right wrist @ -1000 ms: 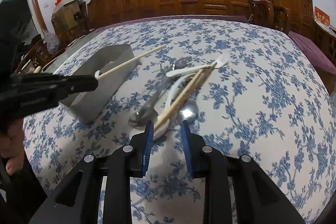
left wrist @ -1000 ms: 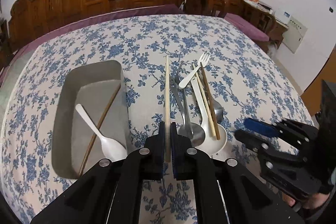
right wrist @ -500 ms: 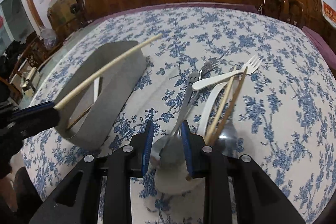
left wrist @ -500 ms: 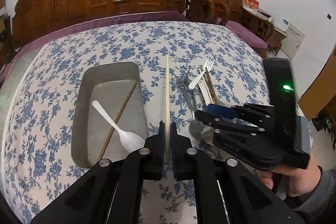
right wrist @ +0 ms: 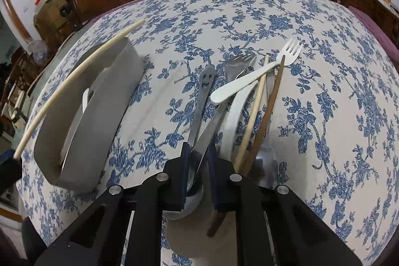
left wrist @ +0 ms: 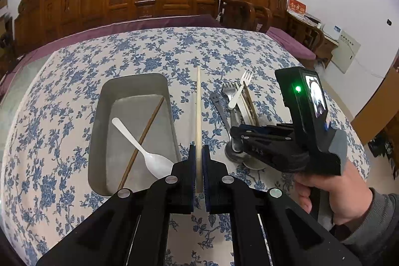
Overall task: Organize utensils
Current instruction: 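Lift the bamboo chopstick toward the tray with the left tool while the right tool grasps a metal fork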
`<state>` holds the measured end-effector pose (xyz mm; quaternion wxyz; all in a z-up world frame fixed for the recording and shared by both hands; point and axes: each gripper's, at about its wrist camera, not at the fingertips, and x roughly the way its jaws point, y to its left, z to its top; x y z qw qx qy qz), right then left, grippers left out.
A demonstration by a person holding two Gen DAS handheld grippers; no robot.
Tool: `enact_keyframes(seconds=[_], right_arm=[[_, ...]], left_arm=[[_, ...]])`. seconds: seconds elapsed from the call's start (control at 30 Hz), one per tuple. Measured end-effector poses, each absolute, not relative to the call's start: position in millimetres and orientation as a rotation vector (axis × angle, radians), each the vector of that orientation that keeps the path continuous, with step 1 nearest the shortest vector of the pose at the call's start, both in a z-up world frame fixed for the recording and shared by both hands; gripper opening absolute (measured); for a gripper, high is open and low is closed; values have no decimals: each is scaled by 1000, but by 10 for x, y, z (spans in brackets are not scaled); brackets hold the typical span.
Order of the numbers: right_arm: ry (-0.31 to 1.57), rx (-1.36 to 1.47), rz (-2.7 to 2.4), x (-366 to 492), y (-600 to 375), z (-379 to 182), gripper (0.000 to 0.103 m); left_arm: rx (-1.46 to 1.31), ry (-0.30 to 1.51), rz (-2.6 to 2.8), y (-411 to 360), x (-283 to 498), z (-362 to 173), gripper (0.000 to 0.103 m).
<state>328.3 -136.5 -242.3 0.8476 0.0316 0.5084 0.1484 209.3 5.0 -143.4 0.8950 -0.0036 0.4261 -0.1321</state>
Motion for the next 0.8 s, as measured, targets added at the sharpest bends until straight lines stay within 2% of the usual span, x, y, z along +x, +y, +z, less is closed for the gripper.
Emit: enact_keyframes(seconds=[0.13,0.2,0.27,0.43,0.8], right_arm=[[1079,74,319,3324,-1371,-2421,16],[1079,78,319,3327,-1380,-2415,14],[1063,76,324,3312,-1384,-2382,7],[1037,34,338,3279,-1324,-2329,3],[1040,-59,347,3292,-1145,-2322,4]], left_arm=[[-4,885,-273,54,2083,-1441,4],[-4,885,-271,58,2082,-1442,4],[-6,885,-269,70,2080,-1447,4],[-4,884,-266,71,2067,-1451,4],[-9,881,-258,138,2059,-1440,4]])
